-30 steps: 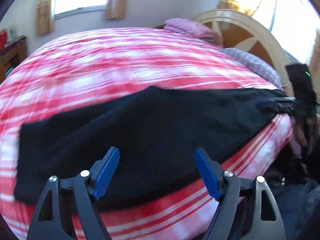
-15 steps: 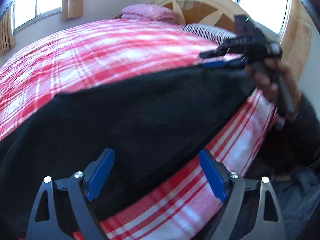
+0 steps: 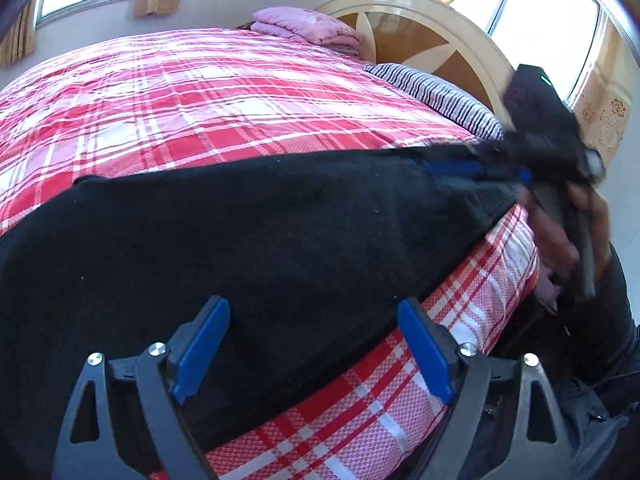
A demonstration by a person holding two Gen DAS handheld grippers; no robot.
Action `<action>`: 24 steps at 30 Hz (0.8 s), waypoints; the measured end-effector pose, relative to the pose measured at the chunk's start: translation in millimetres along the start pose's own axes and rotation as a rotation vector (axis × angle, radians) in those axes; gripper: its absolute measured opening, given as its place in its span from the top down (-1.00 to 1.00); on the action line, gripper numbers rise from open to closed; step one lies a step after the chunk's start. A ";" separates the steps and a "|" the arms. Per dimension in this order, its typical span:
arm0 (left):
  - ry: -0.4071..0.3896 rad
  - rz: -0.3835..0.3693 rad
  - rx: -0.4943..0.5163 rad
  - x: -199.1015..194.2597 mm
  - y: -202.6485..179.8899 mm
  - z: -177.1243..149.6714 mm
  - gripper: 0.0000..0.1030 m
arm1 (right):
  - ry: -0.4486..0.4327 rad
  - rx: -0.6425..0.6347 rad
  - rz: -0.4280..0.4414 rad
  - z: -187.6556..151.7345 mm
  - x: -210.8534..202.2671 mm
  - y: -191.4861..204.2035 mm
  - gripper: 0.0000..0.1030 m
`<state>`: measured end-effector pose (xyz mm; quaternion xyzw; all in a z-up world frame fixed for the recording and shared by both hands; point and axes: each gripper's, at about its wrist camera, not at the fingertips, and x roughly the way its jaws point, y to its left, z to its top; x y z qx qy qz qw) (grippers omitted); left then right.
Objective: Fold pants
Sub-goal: 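Smooth the folded black pants with both tools held open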
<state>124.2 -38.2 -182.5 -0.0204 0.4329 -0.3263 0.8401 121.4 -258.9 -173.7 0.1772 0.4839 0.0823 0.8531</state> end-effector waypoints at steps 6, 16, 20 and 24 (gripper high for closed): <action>0.025 0.034 0.038 2.2 -6.8 -2.8 -0.72 | 0.062 0.034 -0.006 -45.6 -22.6 -28.3 -0.05; -0.021 0.024 0.068 6.4 -14.5 14.7 -0.72 | -0.180 0.059 -0.146 -27.8 -80.7 -57.4 -0.10; 0.029 0.053 0.107 23.6 -21.2 10.9 -0.79 | -0.228 0.157 -0.326 -19.0 -105.5 -116.5 -0.13; 0.037 0.087 0.158 24.0 -31.0 9.2 -0.83 | -0.345 0.346 -0.286 -16.4 -147.9 -187.9 -0.13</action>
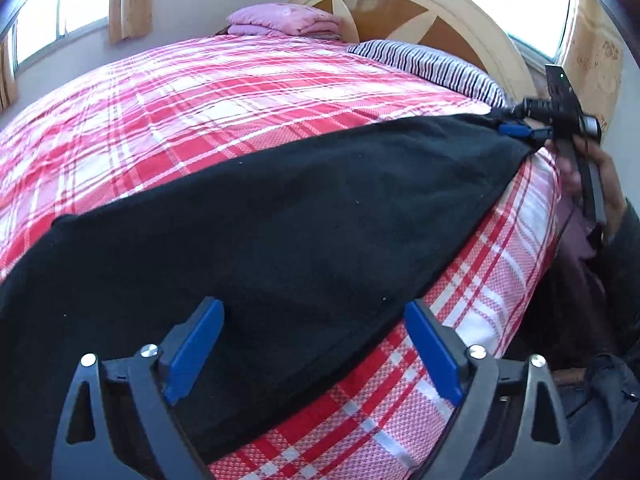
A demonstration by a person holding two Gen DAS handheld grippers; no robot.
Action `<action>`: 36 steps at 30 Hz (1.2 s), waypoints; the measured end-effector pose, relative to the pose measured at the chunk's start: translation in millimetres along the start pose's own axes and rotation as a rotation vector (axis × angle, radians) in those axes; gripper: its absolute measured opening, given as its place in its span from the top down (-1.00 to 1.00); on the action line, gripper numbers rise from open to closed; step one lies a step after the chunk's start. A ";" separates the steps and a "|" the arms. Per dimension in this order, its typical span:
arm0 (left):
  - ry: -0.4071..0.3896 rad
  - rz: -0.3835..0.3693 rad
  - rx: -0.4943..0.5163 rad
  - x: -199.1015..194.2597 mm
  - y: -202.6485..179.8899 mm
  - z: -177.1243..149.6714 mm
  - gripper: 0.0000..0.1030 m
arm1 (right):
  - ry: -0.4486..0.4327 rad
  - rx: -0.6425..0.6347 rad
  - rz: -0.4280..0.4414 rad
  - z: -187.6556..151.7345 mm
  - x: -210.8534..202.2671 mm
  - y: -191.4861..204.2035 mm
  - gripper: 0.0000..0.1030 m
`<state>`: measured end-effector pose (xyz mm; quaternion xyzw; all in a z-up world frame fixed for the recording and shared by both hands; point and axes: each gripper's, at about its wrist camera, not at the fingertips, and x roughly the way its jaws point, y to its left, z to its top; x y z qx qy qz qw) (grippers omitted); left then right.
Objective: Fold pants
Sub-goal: 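Smooth the folded black pants with both tools held open, then grasp the end of the black pants strip with the right tool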
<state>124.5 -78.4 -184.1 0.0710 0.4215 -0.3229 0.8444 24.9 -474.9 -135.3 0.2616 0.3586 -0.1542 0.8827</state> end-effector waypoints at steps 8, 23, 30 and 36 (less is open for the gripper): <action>0.021 -0.055 -0.031 15.8 -3.0 22.5 -0.83 | -0.033 0.083 0.036 16.7 -8.3 -29.9 -0.28; -0.041 0.007 0.005 -5.0 -16.9 12.9 -0.88 | -0.092 -0.077 -0.066 5.6 -23.2 -4.0 -0.31; -0.068 0.109 -0.088 -18.5 18.5 -1.1 -0.88 | -0.129 0.029 -0.121 8.4 -64.3 -49.1 -0.26; -0.070 0.146 -0.119 -14.0 29.5 -16.2 -0.88 | -0.060 0.032 -0.065 1.6 -47.2 -68.6 -0.04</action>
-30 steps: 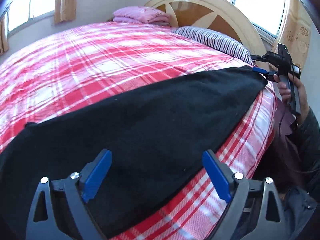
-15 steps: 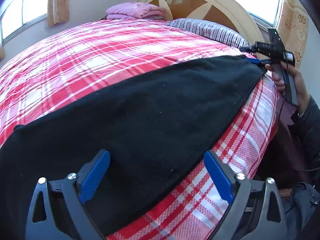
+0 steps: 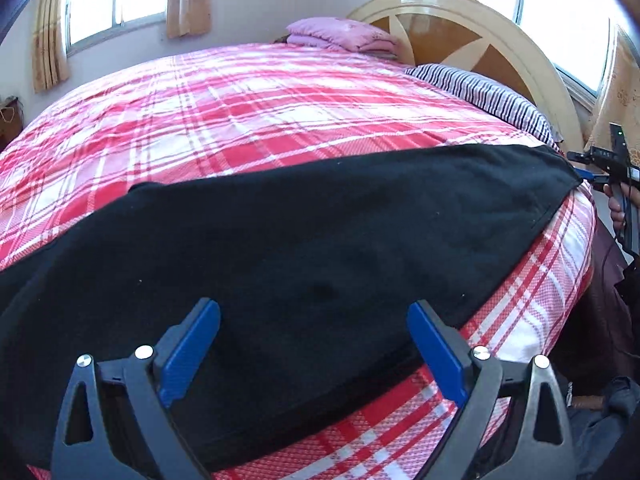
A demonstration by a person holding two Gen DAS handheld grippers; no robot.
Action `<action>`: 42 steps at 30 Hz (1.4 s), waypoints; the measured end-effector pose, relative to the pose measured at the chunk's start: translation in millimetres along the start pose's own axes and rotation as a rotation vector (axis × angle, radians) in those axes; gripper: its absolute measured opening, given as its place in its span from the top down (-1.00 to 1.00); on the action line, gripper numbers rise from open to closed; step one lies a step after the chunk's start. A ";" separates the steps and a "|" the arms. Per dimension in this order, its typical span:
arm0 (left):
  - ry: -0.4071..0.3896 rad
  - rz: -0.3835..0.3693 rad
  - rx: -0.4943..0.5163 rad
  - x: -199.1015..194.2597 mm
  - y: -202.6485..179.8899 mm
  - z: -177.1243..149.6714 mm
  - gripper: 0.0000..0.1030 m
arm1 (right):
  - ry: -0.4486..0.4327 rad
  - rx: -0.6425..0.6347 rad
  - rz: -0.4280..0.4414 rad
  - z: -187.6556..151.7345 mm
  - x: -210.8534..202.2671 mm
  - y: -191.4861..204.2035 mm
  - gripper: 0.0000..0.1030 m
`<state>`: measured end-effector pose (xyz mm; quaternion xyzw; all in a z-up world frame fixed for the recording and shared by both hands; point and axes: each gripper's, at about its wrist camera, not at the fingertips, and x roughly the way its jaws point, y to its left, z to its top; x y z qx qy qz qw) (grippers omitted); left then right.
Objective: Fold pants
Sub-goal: 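Grasp the end of the black pants strip with the right tool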
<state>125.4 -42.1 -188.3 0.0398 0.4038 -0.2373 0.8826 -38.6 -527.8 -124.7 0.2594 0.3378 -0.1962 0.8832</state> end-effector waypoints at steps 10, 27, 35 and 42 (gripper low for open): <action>-0.007 0.010 0.005 -3.1 0.4 -0.9 -0.88 | 0.029 -0.126 -0.006 -11.1 8.6 12.3 0.16; -0.027 0.075 -0.058 -7.4 26.6 -6.8 -0.93 | 0.027 -0.128 0.079 -13.3 -0.2 18.1 0.71; -0.028 0.063 -0.075 -8.5 28.3 -6.3 -0.93 | -0.053 -0.194 -0.015 -16.2 -12.2 45.0 0.71; -0.029 0.057 -0.087 -9.8 28.5 -6.1 -0.93 | -0.123 -0.344 0.025 -28.6 -35.7 111.8 0.72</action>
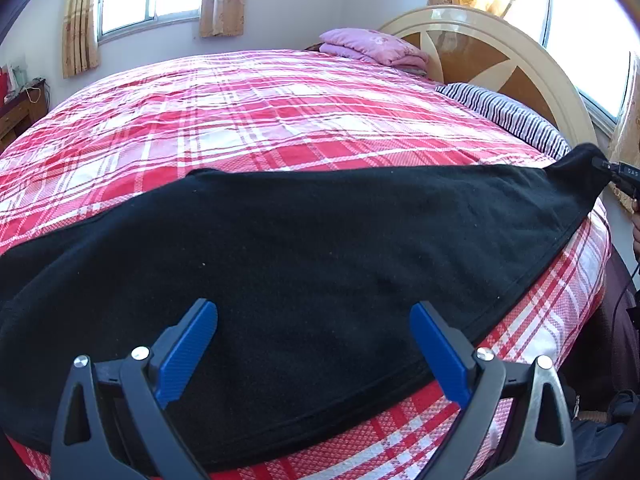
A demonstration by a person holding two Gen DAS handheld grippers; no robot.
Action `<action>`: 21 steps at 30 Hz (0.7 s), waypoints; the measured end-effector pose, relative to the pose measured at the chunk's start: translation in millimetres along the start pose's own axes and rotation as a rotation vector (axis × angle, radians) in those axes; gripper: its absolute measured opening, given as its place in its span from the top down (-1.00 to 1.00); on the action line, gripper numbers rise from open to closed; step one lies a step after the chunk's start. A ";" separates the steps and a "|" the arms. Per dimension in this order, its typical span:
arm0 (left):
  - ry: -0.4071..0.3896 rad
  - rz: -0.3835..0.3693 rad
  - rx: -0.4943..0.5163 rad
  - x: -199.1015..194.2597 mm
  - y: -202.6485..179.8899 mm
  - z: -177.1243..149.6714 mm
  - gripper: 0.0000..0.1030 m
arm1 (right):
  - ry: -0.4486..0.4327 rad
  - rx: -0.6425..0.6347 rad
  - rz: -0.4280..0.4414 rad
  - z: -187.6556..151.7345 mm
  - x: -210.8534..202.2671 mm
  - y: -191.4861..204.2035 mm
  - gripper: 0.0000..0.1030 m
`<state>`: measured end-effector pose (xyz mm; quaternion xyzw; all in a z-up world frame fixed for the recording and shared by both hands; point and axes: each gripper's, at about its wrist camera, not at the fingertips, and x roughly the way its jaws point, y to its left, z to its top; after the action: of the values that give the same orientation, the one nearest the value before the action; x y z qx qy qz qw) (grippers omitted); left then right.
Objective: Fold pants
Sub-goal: 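Grasp the end of the black pants strip with the right tool, then lift the strip end with the right tool and fold it over toward the left tool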
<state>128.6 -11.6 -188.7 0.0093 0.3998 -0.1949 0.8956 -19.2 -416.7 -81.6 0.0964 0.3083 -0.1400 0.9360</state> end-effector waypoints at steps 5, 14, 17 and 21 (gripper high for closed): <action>0.002 -0.007 -0.009 -0.4 0.5 1.1 -0.93 | -0.003 -0.074 0.061 2.5 2.2 46.0 0.72; 0.004 -0.018 -0.020 -1.0 1.2 1.6 -0.93 | 0.044 -0.191 0.168 -4.3 24.8 123.9 0.72; 0.004 -0.019 -0.022 -1.1 1.4 1.8 -0.93 | 0.058 -0.228 0.204 -7.7 32.8 149.3 0.72; 0.005 -0.021 -0.024 -1.3 2.0 1.5 -0.93 | 0.070 -0.270 0.248 -14.5 38.9 180.0 0.72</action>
<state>129.5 -9.6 -187.0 -0.0050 0.4042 -0.1995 0.8926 60.7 -251.1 -99.7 0.0121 0.3426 0.0224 0.9392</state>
